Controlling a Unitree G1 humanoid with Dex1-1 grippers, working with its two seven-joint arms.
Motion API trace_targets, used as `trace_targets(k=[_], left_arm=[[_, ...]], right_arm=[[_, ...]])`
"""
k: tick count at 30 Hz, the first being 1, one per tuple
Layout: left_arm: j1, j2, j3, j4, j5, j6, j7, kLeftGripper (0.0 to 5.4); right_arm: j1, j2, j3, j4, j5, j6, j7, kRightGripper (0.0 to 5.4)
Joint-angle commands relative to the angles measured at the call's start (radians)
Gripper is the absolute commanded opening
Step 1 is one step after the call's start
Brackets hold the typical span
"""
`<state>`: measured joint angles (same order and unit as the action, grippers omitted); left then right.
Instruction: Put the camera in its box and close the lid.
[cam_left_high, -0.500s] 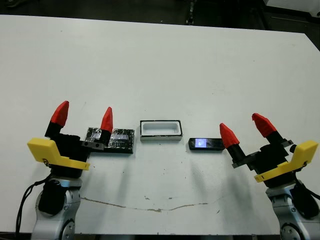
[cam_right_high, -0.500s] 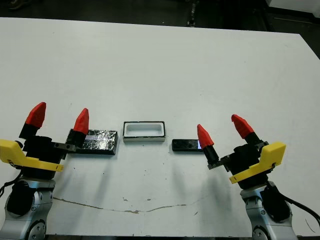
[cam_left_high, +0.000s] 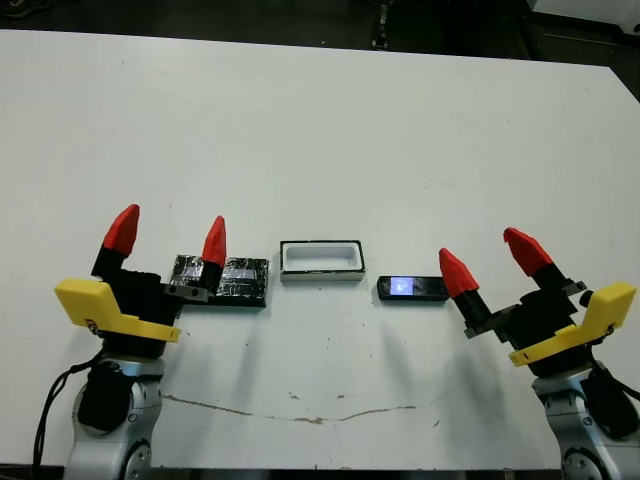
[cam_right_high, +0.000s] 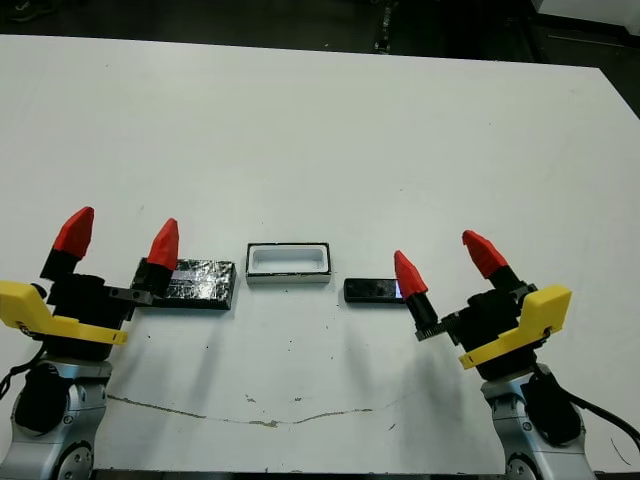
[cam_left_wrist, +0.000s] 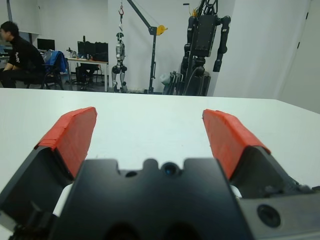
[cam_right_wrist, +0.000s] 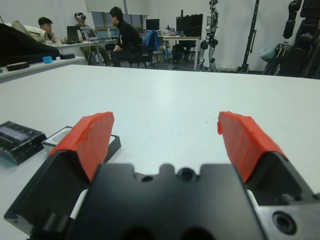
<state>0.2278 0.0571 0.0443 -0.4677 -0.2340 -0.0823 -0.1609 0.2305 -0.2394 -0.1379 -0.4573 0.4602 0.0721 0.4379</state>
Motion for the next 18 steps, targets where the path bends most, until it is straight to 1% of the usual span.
trace_targets(k=[1, 3, 6, 9, 11, 13, 15, 18], left_arm=[[0.016, 0.0, -0.001, -0.007, 0.004, 0.004, 0.004, 5.39], [0.017, 0.0, -0.001, -0.009, 0.004, 0.005, 0.005, 5.39], [0.018, -0.002, -0.002, -0.005, 0.0, -0.001, 0.001, 5.39], [0.019, -0.001, -0.005, -0.005, 0.003, 0.002, 0.001, 5.39], [0.019, -0.001, -0.007, -0.005, 0.009, -0.003, 0.002, 5.39], [0.018, -0.004, -0.008, -0.005, 0.004, -0.003, 0.001, 5.39], [0.017, -0.004, -0.009, -0.006, 0.007, -0.002, 0.003, 5.39], [0.014, -0.004, -0.008, -0.008, 0.013, 0.003, 0.009, 5.39]], right_arm=[[-0.061, -0.1, -0.052, 0.026, 0.013, 0.035, 0.054, 5.4], [-0.118, -0.168, -0.076, 0.066, 0.021, 0.04, 0.115, 5.4], [-0.229, -0.311, -0.084, 0.13, -0.01, 0.064, 0.214, 5.4], [-0.332, -0.407, -0.063, 0.196, -0.027, 0.087, 0.302, 5.4], [-0.398, -0.455, -0.032, 0.247, -0.045, 0.085, 0.369, 5.4], [-0.459, -0.505, 0.014, 0.299, -0.111, 0.035, 0.437, 5.4], [-0.52, -0.545, 0.059, 0.35, -0.158, -0.01, 0.516, 5.4], [-0.601, -0.577, 0.125, 0.404, -0.191, -0.016, 0.62, 5.4]])
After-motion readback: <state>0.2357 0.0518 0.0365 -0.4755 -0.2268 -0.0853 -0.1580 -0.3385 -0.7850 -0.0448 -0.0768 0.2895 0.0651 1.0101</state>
